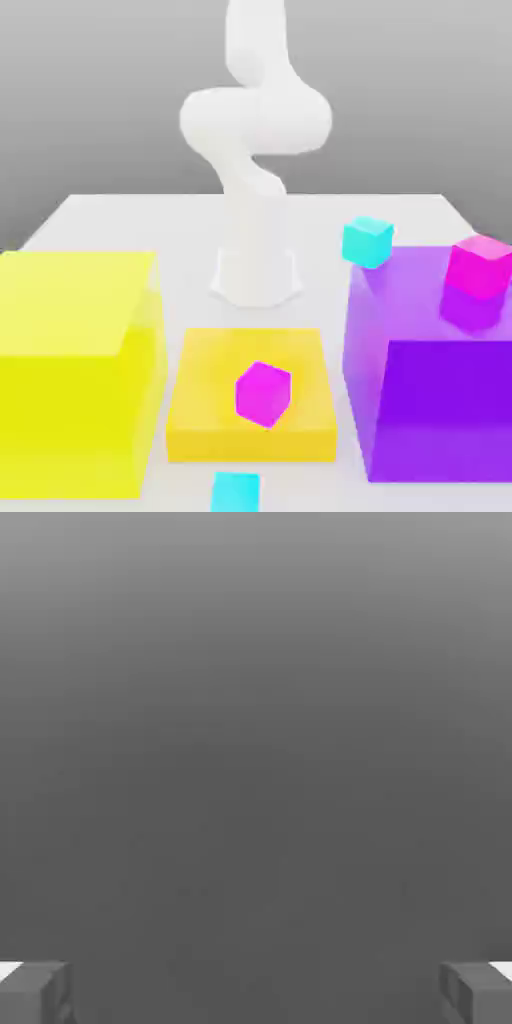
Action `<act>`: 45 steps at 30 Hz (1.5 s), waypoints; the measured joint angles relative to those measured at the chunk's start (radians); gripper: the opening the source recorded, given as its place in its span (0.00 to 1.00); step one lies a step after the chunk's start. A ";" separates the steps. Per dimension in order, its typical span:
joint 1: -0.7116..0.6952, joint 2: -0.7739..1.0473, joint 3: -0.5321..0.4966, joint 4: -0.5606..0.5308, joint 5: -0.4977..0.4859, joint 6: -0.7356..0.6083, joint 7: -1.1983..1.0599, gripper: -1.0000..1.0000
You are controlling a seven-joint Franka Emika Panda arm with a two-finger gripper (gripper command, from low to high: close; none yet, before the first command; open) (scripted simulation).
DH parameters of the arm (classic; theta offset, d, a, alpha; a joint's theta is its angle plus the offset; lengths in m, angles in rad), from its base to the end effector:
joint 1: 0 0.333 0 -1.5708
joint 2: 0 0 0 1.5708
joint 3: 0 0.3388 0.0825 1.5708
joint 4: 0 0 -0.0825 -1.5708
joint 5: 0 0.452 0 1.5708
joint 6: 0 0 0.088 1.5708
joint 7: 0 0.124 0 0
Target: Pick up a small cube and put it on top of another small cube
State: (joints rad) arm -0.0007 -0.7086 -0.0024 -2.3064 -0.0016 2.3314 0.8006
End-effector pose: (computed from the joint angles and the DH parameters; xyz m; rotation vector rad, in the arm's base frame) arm 0.4446 -0.0017 0.6810 -2.4834 1.0544 -0.9551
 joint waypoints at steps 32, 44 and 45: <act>-0.028 1.164 -0.011 -0.041 0.019 0.472 -0.021 0.00; -0.025 1.016 -0.010 -0.072 0.012 0.354 -0.019 0.00; -0.020 0.981 -0.002 -0.081 0.011 0.328 -0.025 0.00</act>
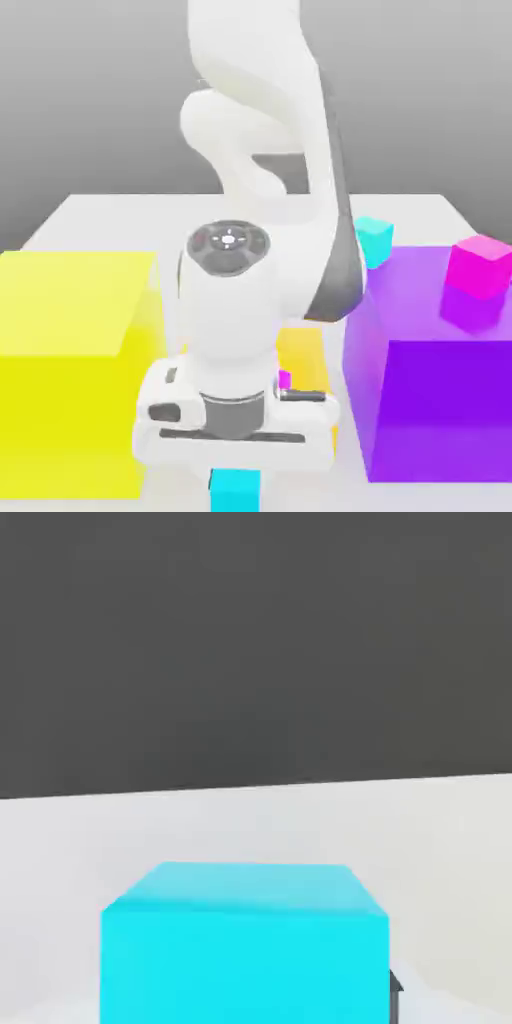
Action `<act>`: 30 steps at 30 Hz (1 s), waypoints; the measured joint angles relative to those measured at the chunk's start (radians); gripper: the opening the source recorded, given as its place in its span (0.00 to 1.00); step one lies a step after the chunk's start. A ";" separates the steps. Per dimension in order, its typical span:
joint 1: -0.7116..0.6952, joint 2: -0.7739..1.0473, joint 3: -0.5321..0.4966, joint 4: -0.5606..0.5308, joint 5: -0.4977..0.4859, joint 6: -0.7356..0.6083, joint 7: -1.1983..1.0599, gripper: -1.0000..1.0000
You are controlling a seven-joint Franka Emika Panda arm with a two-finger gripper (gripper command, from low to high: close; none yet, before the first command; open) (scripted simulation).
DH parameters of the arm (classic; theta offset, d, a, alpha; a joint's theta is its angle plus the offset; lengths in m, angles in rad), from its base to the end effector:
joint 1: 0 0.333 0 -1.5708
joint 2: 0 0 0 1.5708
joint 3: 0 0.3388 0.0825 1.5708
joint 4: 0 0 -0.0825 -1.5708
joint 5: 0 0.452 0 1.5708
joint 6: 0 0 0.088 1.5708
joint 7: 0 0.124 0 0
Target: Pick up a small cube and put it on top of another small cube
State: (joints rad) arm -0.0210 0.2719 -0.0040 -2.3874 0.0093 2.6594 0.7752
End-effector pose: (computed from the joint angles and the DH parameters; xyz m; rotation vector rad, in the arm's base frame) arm 0.5410 -0.0138 0.1510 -2.8857 1.2342 0.0017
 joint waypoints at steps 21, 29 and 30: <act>0.225 -0.764 0.130 -0.213 0.084 -0.549 -0.255 0.00; 0.331 -1.051 0.152 -0.297 0.109 -0.751 -0.351 0.00; 0.337 -1.060 0.156 -0.319 0.112 -0.738 -0.357 0.00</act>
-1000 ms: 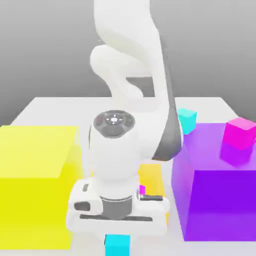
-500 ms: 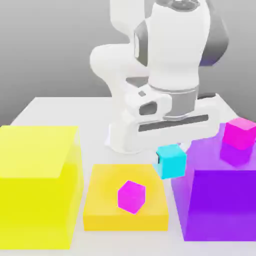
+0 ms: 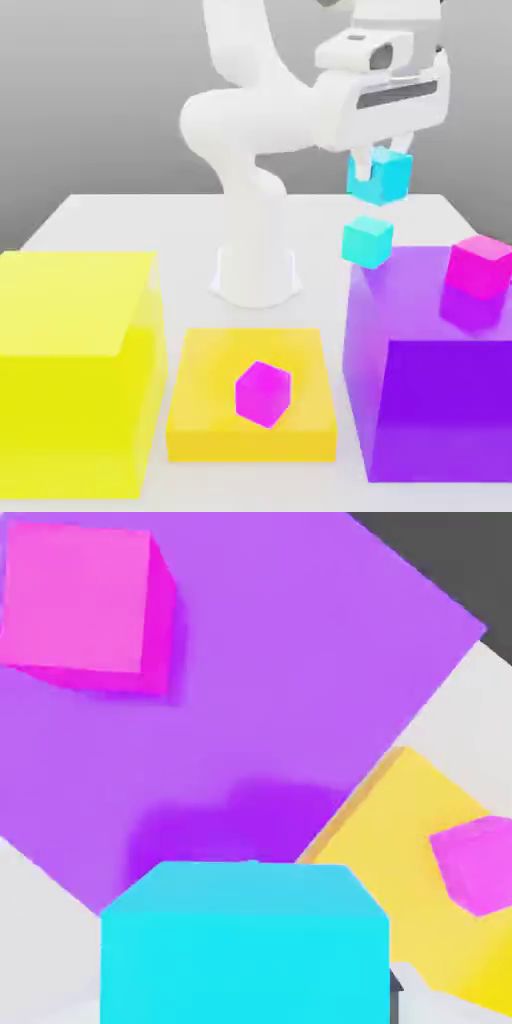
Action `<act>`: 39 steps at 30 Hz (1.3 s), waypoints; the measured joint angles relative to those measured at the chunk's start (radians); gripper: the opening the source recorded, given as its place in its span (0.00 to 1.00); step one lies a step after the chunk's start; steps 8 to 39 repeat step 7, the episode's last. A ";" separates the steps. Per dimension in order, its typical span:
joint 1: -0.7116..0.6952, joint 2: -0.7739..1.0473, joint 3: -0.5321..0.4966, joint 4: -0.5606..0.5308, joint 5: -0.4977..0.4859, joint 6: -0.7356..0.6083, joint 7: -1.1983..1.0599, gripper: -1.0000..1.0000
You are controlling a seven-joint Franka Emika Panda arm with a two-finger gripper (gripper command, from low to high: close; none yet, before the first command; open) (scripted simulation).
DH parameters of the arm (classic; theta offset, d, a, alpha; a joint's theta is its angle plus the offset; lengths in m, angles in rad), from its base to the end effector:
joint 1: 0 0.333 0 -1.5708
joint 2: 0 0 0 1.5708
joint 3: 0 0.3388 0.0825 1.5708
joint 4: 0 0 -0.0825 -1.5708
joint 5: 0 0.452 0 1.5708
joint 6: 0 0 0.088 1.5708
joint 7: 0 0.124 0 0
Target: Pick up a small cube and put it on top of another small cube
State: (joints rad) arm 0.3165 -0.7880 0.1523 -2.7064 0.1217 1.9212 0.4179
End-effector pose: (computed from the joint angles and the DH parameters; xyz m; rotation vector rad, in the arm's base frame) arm 0.3197 0.1672 0.4271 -3.1355 0.0558 0.0052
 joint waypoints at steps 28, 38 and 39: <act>0.008 0.026 0.019 -0.108 0.018 0.134 -0.010 1.00; 0.008 0.026 0.019 -0.108 0.018 0.134 -0.010 1.00; 0.008 0.026 0.019 -0.108 0.018 0.134 -0.010 1.00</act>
